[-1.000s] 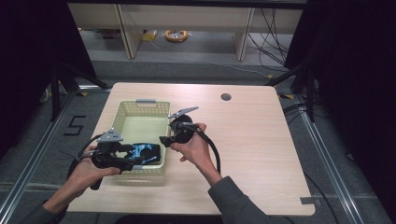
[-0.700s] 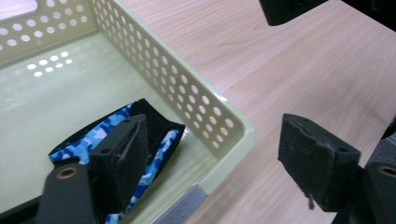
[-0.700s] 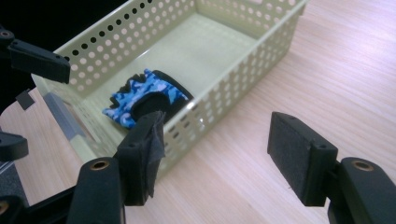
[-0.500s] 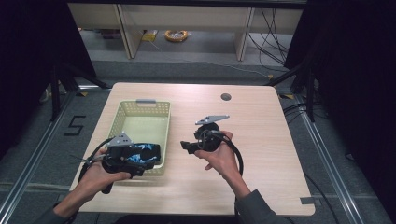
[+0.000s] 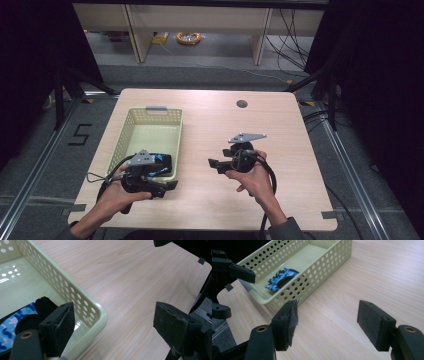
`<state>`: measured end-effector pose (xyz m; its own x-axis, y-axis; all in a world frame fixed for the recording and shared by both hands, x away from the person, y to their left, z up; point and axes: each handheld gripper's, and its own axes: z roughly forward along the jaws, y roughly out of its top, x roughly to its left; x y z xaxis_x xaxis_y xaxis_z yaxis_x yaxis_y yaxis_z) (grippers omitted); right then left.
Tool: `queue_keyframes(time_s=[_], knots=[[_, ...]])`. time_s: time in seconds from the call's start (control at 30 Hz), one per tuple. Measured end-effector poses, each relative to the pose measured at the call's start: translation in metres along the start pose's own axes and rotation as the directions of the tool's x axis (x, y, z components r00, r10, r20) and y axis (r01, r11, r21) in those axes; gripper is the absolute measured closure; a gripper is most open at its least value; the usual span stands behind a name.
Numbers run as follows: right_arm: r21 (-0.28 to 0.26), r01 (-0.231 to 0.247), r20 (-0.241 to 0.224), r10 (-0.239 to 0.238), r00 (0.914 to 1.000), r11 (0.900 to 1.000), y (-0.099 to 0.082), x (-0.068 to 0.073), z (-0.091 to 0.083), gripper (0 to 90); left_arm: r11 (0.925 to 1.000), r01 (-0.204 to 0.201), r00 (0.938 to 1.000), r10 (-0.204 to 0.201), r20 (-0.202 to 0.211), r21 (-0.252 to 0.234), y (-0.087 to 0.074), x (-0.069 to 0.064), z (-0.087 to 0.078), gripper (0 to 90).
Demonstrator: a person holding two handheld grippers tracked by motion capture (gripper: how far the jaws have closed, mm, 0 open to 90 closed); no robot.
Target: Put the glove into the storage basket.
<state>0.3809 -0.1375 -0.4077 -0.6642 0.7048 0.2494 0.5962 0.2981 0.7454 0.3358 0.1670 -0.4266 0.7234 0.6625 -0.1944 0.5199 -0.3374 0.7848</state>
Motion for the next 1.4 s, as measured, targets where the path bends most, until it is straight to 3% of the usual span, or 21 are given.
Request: queue_keyframes(time_s=[0.1,0.13,0.27,0.33,0.47,0.5,0.57,0.77,0.83,0.87,0.97,1.0,1.03,1.1,1.13,1.17,1.2,1.27,1.4], knots=[[0.013,-0.015,0.005,0.015,0.9999,0.9998,-0.008,-0.002,-0.004,33.0,0.9994,-0.031,0.9995,0.031,-0.008,0.012,-0.005,-0.004,0.003,17.0],[0.003,0.007,0.011,-0.007,0.9999,1.0000,-0.011,-0.005,-0.004,32.8,0.9998,-0.022,0.9998,0.022,0.000,0.003,-0.007,-0.006,0.005,17.0],[0.010,0.008,0.025,-0.008,0.9997,0.9999,-0.023,-0.007,-0.009,32.0,0.9998,-0.019,0.9997,0.019,0.015,-0.003,-0.012,-0.010,0.008,17.0],[0.014,-0.020,0.001,0.020,0.9998,0.9997,-0.030,-0.007,-0.010,31.2,0.9999,-0.015,0.9996,0.015,0.023,-0.001,-0.014,-0.013,0.010,17.0],[0.022,-0.027,-0.001,0.027,0.9996,0.9994,-0.041,-0.006,-0.012,30.3,0.9999,-0.014,0.9994,0.014,0.031,-0.008,-0.019,-0.020,0.013,16.7],[0.026,-0.037,-0.011,0.037,0.9992,0.9990,-0.048,-0.006,-0.014,29.7,0.9993,-0.036,0.9987,0.037,0.037,-0.008,-0.022,-0.023,0.013,16.7],[0.014,-0.009,-0.010,0.009,0.9999,0.9999,-0.054,-0.009,-0.016,29.3,0.9994,-0.032,0.9986,0.032,0.043,-0.015,-0.025,-0.027,0.013,17.0],[0.018,-0.054,-0.022,0.054,0.9983,0.9984,-0.076,-0.010,-0.022,29.3,0.9974,-0.067,0.9971,0.068,0.034,-0.029,-0.030,-0.041,0.010,17.0],[0.019,-0.031,-0.015,0.031,0.9994,0.9993,-0.083,-0.013,-0.023,29.2,0.9972,-0.069,0.9962,0.070,0.051,-0.031,-0.033,-0.044,0.011,17.0],[0.028,-0.056,-0.020,0.056,0.9982,0.9980,-0.086,-0.013,-0.024,29.1,0.9978,-0.063,0.9965,0.064,0.053,-0.023,-0.035,-0.046,0.010,17.0],[0.030,-0.048,-0.020,0.049,0.9986,0.9984,-0.093,-0.016,-0.026,29.1,0.9972,-0.072,0.9952,0.073,0.065,-0.019,-0.040,-0.048,0.011,17.0],[0.029,-0.055,-0.018,0.055,0.9983,0.9981,-0.096,-0.016,-0.027,29.1,0.9984,-0.056,0.9960,0.056,0.069,-0.012,-0.043,-0.051,0.012,17.0],[0.027,-0.063,-0.003,0.063,0.9980,0.9977,-0.102,-0.017,-0.030,29.0,0.9977,-0.068,0.9951,0.068,0.071,-0.002,-0.047,-0.052,0.012,17.0],[0.027,-0.072,-0.019,0.073,0.9972,0.9970,-0.107,-0.018,-0.030,28.9,0.9962,-0.087,0.9938,0.087,0.069,0.001,-0.049,-0.053,0.013,17.0],[0.027,-0.111,-0.013,0.111,0.9937,0.9935,-0.110,-0.015,-0.031,28.8,0.9962,-0.087,0.9935,0.086,0.074,0.008,-0.054,-0.054,0.015,17.0],[0.027,-0.111,-0.013,0.111,0.9937,0.9935,-0.110,-0.015,-0.031,28.8,0.9962,-0.087,0.9935,0.086,0.074,0.008,-0.054,-0.054,0.015,16.9],[0.024,-0.069,-0.013,0.070,0.9975,0.9973,-0.115,-0.017,-0.032,28.5,0.9950,-0.100,0.9919,0.099,0.080,0.011,-0.056,-0.054,0.016,16.9],[0.039,-0.088,-0.010,0.089,0.9960,0.9953,-0.119,-0.013,-0.034,28.3,0.9964,-0.082,0.9934,0.080,0.082,0.023,-0.060,-0.055,0.017,16.9],[0.041,-0.057,-0.001,0.057,0.9984,0.9975,-0.125,-0.011,-0.036,27.5,0.9937,-0.107,0.9914,0.104,0.080,0.035,-0.067,-0.052,0.017,16.7]])
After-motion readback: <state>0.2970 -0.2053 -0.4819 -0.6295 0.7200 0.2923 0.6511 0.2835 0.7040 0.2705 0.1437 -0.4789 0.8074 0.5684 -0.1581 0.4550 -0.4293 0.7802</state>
